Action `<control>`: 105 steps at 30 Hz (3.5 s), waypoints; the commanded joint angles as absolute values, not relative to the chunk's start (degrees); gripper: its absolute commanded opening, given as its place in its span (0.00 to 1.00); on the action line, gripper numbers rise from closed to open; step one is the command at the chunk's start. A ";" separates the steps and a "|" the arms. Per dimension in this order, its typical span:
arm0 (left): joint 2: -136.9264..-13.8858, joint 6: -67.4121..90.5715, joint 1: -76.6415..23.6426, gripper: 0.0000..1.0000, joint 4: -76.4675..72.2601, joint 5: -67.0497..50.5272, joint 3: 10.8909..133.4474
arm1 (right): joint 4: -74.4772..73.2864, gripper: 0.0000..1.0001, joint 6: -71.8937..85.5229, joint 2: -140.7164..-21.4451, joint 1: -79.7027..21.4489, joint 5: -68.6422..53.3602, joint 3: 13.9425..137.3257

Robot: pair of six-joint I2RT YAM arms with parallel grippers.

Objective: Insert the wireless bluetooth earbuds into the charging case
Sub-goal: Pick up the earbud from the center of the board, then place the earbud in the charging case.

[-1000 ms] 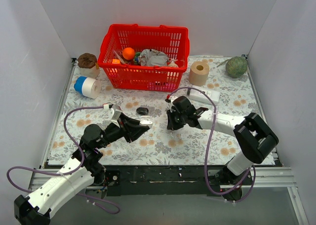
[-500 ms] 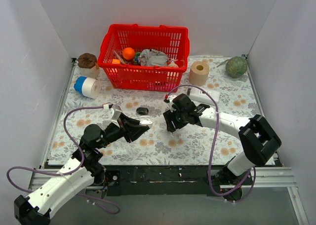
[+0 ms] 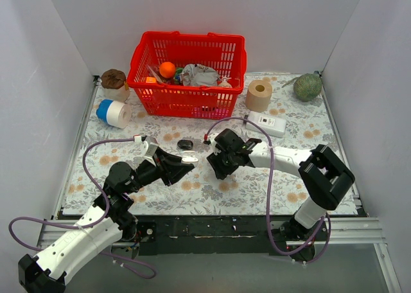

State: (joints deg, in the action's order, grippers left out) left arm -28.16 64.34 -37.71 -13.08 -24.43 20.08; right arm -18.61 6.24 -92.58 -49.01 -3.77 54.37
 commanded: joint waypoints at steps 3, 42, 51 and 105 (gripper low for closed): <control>-27.68 63.81 -37.88 0.00 -12.22 -24.26 20.92 | -19.34 0.54 4.31 -94.92 -49.75 -2.20 56.95; -27.86 63.98 -37.88 0.00 -12.13 -24.17 21.27 | -15.66 0.01 7.99 -90.80 -49.75 -2.19 53.09; -28.91 63.90 -37.88 0.00 -13.36 -22.06 21.80 | -2.47 0.01 16.25 -74.57 -40.87 -14.06 45.80; -65.22 62.41 -39.64 0.00 -61.96 -30.23 41.04 | 40.16 0.01 6.07 -51.24 -50.54 -1.94 50.54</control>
